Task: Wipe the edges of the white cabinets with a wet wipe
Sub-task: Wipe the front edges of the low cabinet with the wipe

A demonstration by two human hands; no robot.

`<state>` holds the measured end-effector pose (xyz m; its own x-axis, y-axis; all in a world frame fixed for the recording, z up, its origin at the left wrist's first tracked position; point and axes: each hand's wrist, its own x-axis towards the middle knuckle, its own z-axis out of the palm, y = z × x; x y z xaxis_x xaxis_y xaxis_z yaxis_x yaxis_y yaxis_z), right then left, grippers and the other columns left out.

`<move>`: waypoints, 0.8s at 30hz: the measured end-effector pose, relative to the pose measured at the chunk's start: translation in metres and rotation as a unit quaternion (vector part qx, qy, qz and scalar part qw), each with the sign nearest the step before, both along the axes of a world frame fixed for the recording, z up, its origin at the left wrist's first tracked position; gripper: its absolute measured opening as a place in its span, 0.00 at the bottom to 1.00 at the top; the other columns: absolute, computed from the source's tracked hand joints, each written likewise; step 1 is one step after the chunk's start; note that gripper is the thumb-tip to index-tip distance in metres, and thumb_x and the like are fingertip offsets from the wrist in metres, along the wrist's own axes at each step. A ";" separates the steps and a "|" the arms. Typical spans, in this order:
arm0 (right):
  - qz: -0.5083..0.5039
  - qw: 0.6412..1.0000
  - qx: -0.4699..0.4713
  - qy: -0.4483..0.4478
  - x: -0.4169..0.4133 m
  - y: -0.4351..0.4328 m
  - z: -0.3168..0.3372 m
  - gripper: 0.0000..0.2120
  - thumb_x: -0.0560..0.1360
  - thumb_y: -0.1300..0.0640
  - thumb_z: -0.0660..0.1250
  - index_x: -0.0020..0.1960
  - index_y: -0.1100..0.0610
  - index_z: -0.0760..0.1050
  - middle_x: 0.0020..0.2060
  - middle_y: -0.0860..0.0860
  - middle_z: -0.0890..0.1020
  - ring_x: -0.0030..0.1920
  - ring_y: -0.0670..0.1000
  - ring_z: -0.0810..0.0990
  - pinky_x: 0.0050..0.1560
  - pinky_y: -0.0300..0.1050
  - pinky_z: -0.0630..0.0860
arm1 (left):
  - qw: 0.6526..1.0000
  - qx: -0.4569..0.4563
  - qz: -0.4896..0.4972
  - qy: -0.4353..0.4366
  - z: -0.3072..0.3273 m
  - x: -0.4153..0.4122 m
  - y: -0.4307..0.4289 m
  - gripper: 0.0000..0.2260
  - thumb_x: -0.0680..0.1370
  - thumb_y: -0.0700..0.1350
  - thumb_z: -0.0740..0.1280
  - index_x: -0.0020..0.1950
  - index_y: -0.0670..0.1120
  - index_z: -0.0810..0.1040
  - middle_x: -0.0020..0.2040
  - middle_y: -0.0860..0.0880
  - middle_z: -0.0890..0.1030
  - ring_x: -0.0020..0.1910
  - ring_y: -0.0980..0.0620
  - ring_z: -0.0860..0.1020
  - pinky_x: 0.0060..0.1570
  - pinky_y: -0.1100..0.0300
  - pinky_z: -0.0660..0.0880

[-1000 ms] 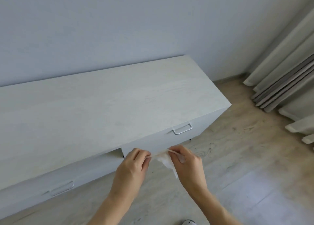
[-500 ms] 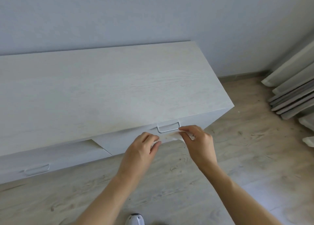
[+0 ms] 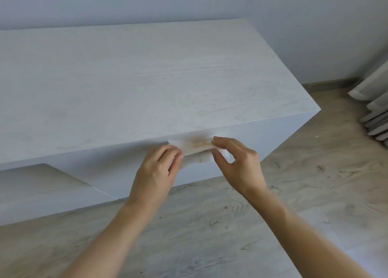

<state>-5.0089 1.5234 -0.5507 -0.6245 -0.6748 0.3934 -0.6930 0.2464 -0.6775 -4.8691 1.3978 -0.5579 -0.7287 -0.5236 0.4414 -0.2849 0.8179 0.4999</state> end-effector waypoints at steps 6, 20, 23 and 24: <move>0.028 0.986 -0.084 0.143 -0.012 -0.011 -0.046 0.06 0.72 0.58 0.69 0.44 0.61 0.82 0.43 0.52 0.84 0.49 0.50 0.80 0.47 0.38 0.76 | 0.989 -0.102 -0.004 0.104 -0.042 -0.010 -0.012 0.12 0.77 0.46 0.64 0.43 0.39 0.82 0.39 0.44 0.79 0.40 0.47 0.75 0.42 0.57 0.72; 0.009 0.973 -0.129 0.192 -0.039 -0.012 -0.072 0.05 0.68 0.53 0.73 0.44 0.51 0.83 0.43 0.47 0.80 0.46 0.49 0.74 0.48 0.50 0.65 | 0.953 -0.214 0.001 0.213 -0.066 -0.049 0.000 0.03 0.72 0.45 0.73 0.42 0.47 0.85 0.41 0.54 0.83 0.42 0.48 0.77 0.42 0.47 0.70; 0.014 0.987 -0.136 0.083 -0.031 -0.018 -0.070 0.05 0.67 0.54 0.74 0.43 0.53 0.83 0.43 0.48 0.73 0.47 0.48 0.69 0.47 0.56 0.70 | 0.965 -0.165 0.030 0.201 -0.065 -0.048 0.007 0.03 0.71 0.46 0.73 0.42 0.48 0.85 0.40 0.54 0.83 0.40 0.50 0.77 0.42 0.49 0.66; 0.024 0.988 -0.137 0.062 -0.024 -0.024 -0.070 0.05 0.67 0.54 0.75 0.42 0.54 0.82 0.42 0.46 0.71 0.46 0.47 0.68 0.47 0.56 0.70 | 0.967 -0.153 0.044 0.198 -0.066 -0.044 0.006 0.03 0.71 0.46 0.72 0.42 0.48 0.85 0.41 0.54 0.82 0.40 0.50 0.77 0.42 0.48 0.66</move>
<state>-5.0324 1.4995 -0.6204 -0.5302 -0.5599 0.6368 -0.7811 0.0304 -0.6236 -4.9127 1.4038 -0.6237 -0.4288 -0.3762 0.8214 -0.1956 0.9263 0.3221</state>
